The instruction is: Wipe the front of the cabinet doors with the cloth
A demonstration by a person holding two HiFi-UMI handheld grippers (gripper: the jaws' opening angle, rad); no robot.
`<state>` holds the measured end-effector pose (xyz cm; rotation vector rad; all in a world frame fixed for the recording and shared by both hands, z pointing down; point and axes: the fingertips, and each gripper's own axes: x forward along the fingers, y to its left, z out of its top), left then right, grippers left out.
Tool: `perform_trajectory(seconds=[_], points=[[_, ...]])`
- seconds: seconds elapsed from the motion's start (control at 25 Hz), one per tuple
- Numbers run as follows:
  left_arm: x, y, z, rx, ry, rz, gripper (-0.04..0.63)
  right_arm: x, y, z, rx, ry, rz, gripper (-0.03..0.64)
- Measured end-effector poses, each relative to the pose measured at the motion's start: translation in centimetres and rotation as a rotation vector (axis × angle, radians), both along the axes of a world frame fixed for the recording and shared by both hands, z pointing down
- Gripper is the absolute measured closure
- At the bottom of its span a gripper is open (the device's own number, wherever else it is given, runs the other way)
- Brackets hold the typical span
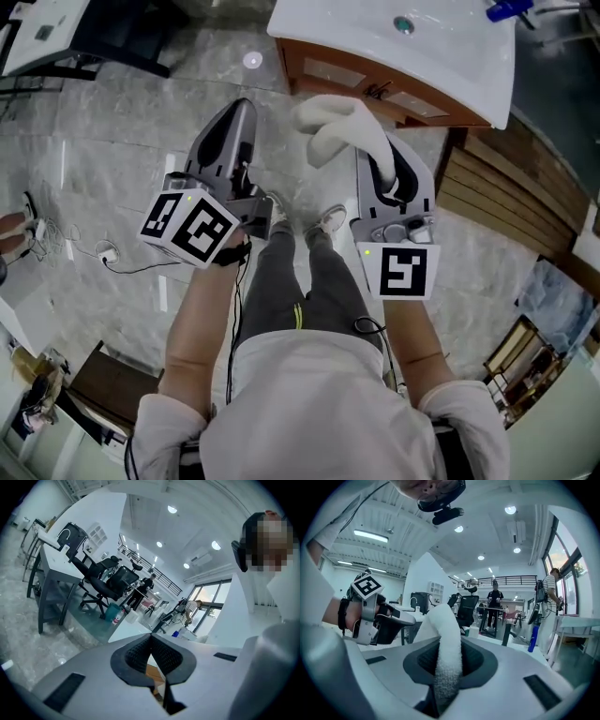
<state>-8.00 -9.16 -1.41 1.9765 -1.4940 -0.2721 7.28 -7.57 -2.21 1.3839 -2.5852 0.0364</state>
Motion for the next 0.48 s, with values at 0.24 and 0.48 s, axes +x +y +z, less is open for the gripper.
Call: perform_trajectory(seconds=[0.24, 0.48], points=[[0.0, 1.1, -5.8, 0.037, -0.014, 0.002, 0.578, 1.4, 0.3, -5.9, 0.061, 0.007, 0.022, 0.535], [0.3, 1.4, -9.8, 0.073, 0.024, 0.009, 0.578, 2.7, 1.0, -9.9, 0.087, 0.012, 0.054, 0.535]])
